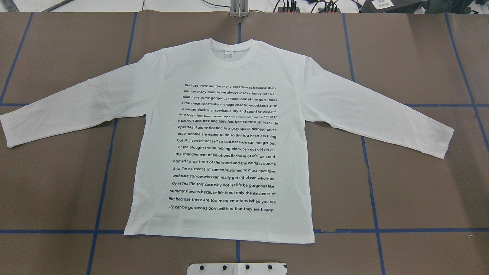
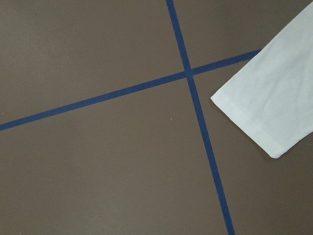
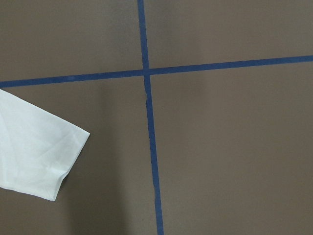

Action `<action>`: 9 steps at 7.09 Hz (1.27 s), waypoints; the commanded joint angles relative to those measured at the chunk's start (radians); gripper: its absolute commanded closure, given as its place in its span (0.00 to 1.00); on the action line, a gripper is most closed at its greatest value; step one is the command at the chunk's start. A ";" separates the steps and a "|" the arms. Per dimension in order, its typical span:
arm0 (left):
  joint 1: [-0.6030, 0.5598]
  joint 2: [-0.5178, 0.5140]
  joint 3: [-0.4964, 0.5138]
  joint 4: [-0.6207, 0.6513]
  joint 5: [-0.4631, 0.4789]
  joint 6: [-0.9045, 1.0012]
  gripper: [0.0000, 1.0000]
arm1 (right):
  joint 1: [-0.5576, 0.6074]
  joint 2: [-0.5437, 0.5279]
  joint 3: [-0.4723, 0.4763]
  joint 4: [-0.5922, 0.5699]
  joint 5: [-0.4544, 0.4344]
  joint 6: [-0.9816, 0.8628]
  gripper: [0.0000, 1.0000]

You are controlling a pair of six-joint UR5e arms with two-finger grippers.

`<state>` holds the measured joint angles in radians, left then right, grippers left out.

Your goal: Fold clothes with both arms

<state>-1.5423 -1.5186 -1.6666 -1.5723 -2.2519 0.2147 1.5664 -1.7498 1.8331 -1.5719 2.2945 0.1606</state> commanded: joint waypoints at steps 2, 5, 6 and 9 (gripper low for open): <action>0.001 -0.002 -0.001 0.000 -0.003 0.000 0.00 | -0.002 0.001 -0.002 0.003 0.003 0.002 0.00; 0.005 -0.046 0.004 -0.033 0.003 -0.002 0.00 | -0.012 0.013 -0.020 0.007 -0.004 0.007 0.00; 0.004 -0.049 -0.007 -0.101 -0.006 -0.002 0.00 | -0.025 0.045 -0.020 0.025 0.005 0.011 0.00; 0.008 -0.071 0.005 -0.216 -0.017 -0.005 0.00 | -0.179 0.085 -0.034 0.105 0.063 0.142 0.00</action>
<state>-1.5352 -1.5850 -1.6723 -1.7398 -2.2598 0.2118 1.4503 -1.6810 1.8042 -1.5205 2.3511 0.2235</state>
